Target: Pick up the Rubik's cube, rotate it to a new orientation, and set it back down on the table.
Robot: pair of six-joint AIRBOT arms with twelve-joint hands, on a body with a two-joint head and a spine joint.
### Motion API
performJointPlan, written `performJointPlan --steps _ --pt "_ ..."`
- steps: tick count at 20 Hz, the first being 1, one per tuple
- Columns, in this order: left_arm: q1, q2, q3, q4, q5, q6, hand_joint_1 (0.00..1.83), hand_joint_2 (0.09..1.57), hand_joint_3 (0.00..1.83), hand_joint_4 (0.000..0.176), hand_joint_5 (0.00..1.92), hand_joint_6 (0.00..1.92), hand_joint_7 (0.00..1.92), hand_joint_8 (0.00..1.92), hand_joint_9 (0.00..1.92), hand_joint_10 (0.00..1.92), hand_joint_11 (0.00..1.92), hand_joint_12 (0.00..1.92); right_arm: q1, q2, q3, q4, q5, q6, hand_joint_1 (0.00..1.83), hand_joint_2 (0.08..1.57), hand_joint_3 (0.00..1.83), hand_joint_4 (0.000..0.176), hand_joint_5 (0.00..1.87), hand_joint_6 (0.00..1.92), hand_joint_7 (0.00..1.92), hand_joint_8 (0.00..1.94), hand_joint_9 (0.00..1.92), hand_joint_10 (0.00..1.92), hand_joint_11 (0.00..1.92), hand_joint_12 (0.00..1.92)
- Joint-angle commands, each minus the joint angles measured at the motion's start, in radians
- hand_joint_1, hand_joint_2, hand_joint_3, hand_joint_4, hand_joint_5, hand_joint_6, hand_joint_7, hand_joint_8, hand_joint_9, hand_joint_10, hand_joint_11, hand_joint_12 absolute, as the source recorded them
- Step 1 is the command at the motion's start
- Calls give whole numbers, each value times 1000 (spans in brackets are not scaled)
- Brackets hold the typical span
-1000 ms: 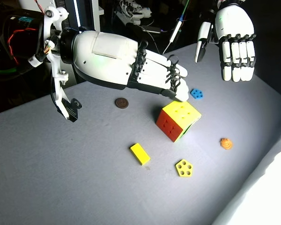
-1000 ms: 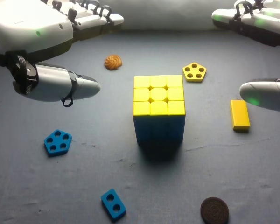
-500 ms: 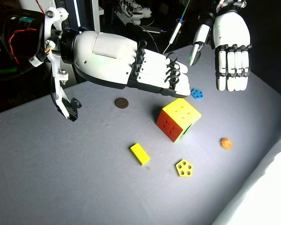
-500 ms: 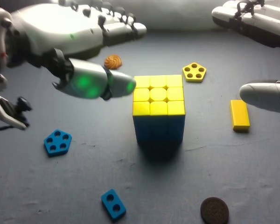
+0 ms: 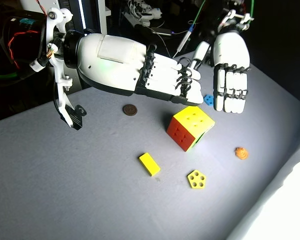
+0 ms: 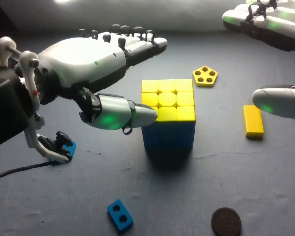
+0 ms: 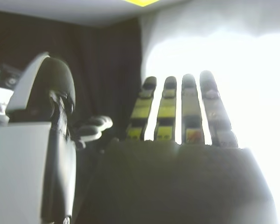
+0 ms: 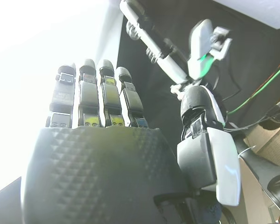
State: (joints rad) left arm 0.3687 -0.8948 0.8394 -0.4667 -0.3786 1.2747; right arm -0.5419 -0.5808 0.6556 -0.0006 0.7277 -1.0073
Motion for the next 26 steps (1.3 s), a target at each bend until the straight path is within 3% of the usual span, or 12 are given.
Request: performJointPlan --steps 1,3,7,9,13,15,17,21,24,26 --pt "-9 8 -7 -28 -160 40 671 1141 0 0 0 0 0 0 1 0 0 275 4 6 -5 4 125 1 0 1286 2 0 42 14 102 15 84 44 11 5" --pt "-13 6 -27 -147 -155 171 821 1117 0 0 0 0 0 0 0 0 0 271 4 6 -5 3 125 1 0 1291 3 0 47 14 112 16 93 45 9 7" --pt "-37 -18 -44 -368 -110 386 892 1064 0 0 0 0 0 0 0 0 0 285 4 6 -6 1 127 1 0 1291 3 0 44 12 120 14 96 43 0 0" --pt "-51 -37 -50 -482 -103 508 969 1051 0 0 0 0 0 0 0 0 0 198 4 6 -6 -1 127 1 14 1296 4 0 62 18 120 11 99 42 0 1" --pt "-72 -65 -56 -664 -70 687 956 1049 0 0 0 0 0 0 0 0 0 202 3 6 -6 -4 130 1 21 1300 5 0 49 11 108 5 80 32 0 0" --pt "-77 -77 -58 -743 -68 765 942 1070 0 0 0 0 0 0 0 0 0 28 3 6 -6 -4 130 1 76 1280 0 0 79 21 139 14 89 32 31 18" --pt "-85 -94 -56 -834 -74 858 975 1071 0 0 0 0 0 0 0 0 0 0 3 6 -6 -5 131 1 31 1295 3 0 71 15 124 7 88 28 12 8" --pt "-87 -130 -39 -883 -87 927 951 1060 0 0 0 0 0 0 0 0 0 0 2 6 -6 -6 133 1 76 1285 0 0 60 8 111 1 85 22 0 7" --pt "-89 -153 -15 -902 -88 966 922 1071 0 0 0 0 0 0 0 0 0 0 2 6 -6 -7 133 1 94 1276 0 0 118 12 149 3 120 16 0 205" --pt "-90 -165 -1 -933 -89 1000 921 1070 0 0 0 0 0 0 0 0 0 0 2 6 -6 -7 134 1 77 1283 2 0 89 3 118 0 100 4 0 103"
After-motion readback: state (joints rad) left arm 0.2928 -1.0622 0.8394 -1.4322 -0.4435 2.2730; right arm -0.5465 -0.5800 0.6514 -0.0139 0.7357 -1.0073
